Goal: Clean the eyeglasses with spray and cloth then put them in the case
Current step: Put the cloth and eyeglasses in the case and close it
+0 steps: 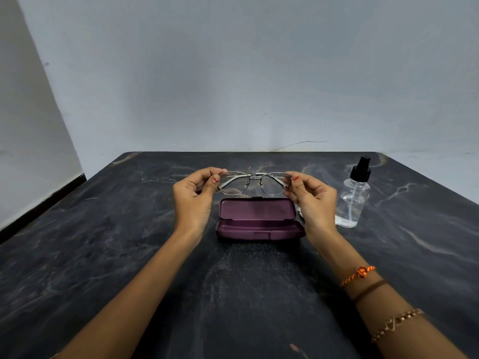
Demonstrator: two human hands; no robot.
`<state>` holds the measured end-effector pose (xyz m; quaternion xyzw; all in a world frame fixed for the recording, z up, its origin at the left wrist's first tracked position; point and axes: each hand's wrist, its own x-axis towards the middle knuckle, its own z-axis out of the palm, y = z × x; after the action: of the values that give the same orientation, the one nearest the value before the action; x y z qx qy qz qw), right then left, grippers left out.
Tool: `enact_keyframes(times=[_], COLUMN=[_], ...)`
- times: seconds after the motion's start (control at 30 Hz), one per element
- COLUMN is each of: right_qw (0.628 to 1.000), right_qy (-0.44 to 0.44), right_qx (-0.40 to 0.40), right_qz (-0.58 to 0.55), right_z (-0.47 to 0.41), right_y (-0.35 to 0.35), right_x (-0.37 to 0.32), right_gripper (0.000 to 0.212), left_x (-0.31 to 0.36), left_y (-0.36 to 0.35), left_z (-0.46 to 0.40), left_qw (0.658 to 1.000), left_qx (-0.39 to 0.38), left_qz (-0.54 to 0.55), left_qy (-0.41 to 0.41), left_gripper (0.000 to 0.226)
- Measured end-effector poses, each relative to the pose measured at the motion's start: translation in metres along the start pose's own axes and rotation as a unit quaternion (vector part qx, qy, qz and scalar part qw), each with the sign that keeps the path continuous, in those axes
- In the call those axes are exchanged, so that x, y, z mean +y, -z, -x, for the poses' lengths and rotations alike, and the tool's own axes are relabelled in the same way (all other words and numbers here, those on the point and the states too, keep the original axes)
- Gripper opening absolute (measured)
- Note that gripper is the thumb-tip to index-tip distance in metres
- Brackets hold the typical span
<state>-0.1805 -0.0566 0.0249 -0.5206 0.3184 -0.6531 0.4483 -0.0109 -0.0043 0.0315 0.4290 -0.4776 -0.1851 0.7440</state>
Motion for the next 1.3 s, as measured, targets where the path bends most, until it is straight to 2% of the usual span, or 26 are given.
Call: enact_keyframes(times=[0.17, 0.3, 0.47, 0.6, 0.7, 0.8, 0.93, 1.1, 1.3], right_qw=[1.000, 0.999, 0.990, 0.981, 0.978, 0.972, 0.957, 0.935, 0.914], right_qy=[-0.005, -0.007, -0.052, -0.088, -0.061, -0.035, 0.015, 0.072, 0.093], right_qx=[-0.008, -0.052, -0.130, -0.173, -0.190, -0.201, -0.226, -0.255, -0.278], right_qz=[-0.004, 0.000, 0.001, 0.013, 0.067, 0.120, 0.183, 0.238, 0.282], right_z=[0.000, 0.010, 0.042, 0.065, 0.074, 0.077, 0.078, 0.082, 0.081], right_y=[-0.004, -0.024, -0.062, -0.086, -0.092, -0.092, -0.086, -0.084, -0.081], right_x=[-0.009, -0.020, -0.023, -0.010, 0.002, 0.013, 0.020, 0.025, 0.028], right_gripper=[0.010, 0.012, 0.016, 0.016, 0.020, 0.027, 0.028, 0.019, 0.014], left_x=[0.005, 0.011, 0.015, 0.011, 0.002, -0.009, -0.011, -0.008, -0.005], left_y=[0.021, 0.062, 0.126, 0.165, 0.182, 0.190, 0.191, 0.195, 0.197], left_z=[-0.016, -0.032, -0.039, -0.033, -0.024, -0.017, -0.016, -0.018, -0.019], left_qw=[0.997, 0.989, 0.976, 0.969, 0.961, 0.950, 0.923, 0.918, 0.905], left_qx=[-0.075, -0.126, -0.163, -0.165, -0.176, -0.198, -0.240, -0.258, -0.286], left_qz=[0.021, 0.033, 0.051, 0.046, 0.037, 0.006, -0.045, -0.051, -0.082], left_qy=[0.023, 0.073, 0.138, 0.179, 0.211, 0.243, 0.296, 0.296, 0.304], left_gripper=[0.019, 0.009, 0.021, 0.053, 0.051, 0.022, 0.024, 0.026, 0.024])
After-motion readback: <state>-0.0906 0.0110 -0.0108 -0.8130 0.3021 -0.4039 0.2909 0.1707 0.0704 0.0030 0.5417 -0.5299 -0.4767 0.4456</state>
